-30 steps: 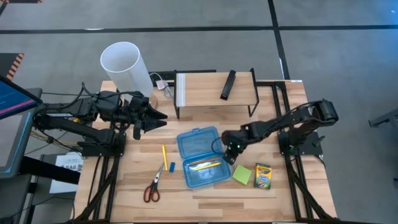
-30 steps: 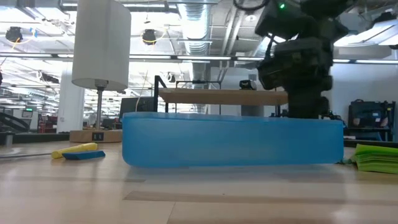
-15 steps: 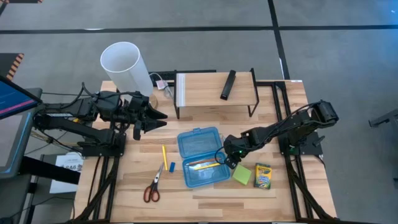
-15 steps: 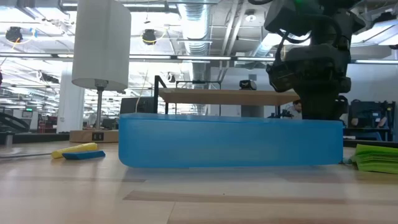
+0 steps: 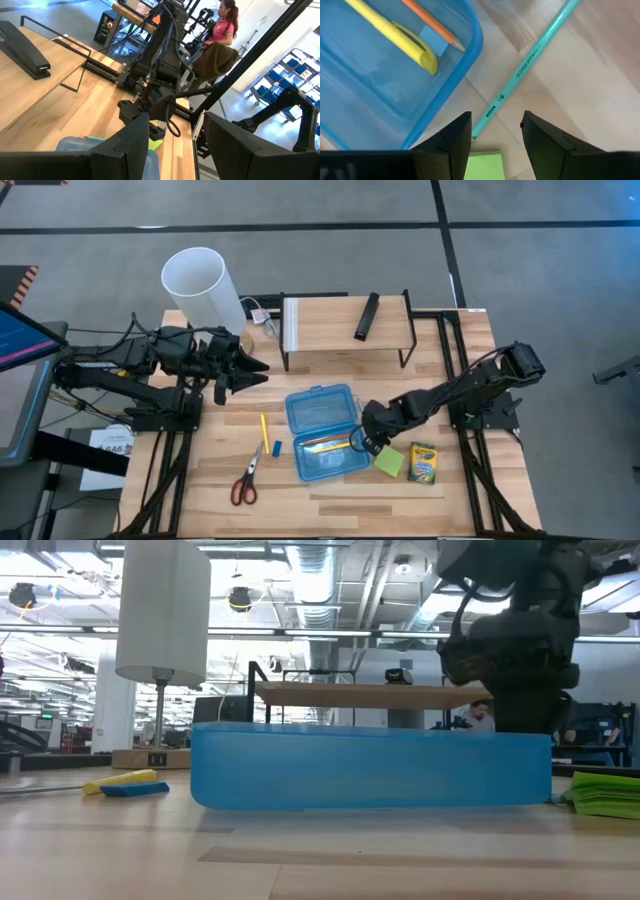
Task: Pack school essentials
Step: Put the blue pencil into the blue supply box
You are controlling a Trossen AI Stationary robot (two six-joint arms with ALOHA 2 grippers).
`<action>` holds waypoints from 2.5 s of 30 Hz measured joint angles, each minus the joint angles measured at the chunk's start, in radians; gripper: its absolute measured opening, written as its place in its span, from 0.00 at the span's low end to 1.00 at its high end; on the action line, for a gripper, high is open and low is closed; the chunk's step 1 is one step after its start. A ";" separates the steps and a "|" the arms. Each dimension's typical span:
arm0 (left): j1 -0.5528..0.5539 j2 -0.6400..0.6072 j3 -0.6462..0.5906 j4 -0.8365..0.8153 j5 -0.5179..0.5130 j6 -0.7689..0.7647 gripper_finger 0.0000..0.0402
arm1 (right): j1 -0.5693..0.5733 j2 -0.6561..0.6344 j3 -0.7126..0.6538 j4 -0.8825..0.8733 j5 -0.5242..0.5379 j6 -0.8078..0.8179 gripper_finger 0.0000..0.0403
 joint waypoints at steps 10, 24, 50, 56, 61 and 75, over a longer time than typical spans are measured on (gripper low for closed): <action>0.000 0.000 0.000 0.001 0.000 -0.004 0.44 | 0.028 0.074 0.003 0.046 0.040 0.027 0.49; 0.000 0.000 0.000 0.003 0.001 -0.020 0.44 | -0.007 0.162 0.063 -0.068 0.034 0.080 0.40; 0.000 0.000 0.000 0.004 0.002 -0.003 0.44 | -0.197 0.129 -0.035 0.003 -0.144 -0.056 0.14; 0.000 0.000 0.000 0.000 0.002 -0.002 0.44 | -0.216 0.123 -0.035 -0.002 -0.157 -0.079 0.03; 0.000 0.000 0.000 0.000 0.002 -0.002 0.44 | -0.243 0.123 -0.034 -0.011 -0.174 -0.080 0.03; 0.000 0.000 0.000 0.000 0.002 -0.020 0.44 | -0.305 0.109 -0.034 -0.057 -0.184 -0.090 0.01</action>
